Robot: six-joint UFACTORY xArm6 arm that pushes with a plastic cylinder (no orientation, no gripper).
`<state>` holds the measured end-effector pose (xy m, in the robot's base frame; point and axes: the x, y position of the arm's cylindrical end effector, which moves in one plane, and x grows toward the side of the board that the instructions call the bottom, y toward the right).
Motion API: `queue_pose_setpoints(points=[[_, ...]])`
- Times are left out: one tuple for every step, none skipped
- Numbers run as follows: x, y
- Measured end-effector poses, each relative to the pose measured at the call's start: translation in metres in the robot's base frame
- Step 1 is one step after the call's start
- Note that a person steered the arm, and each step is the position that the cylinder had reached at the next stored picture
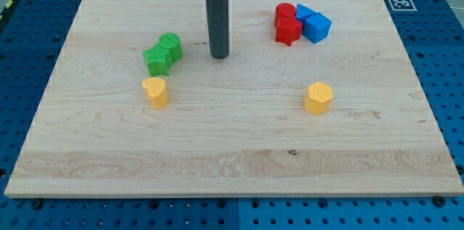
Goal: Move the arm towards the bottom center
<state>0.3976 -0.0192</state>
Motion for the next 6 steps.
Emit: queue_pose_setpoints(points=[[0.03,0.009],[0.058,0.014],[0.084,0.015],[0.124,0.022],[0.149,0.022],[0.157,0.022]])
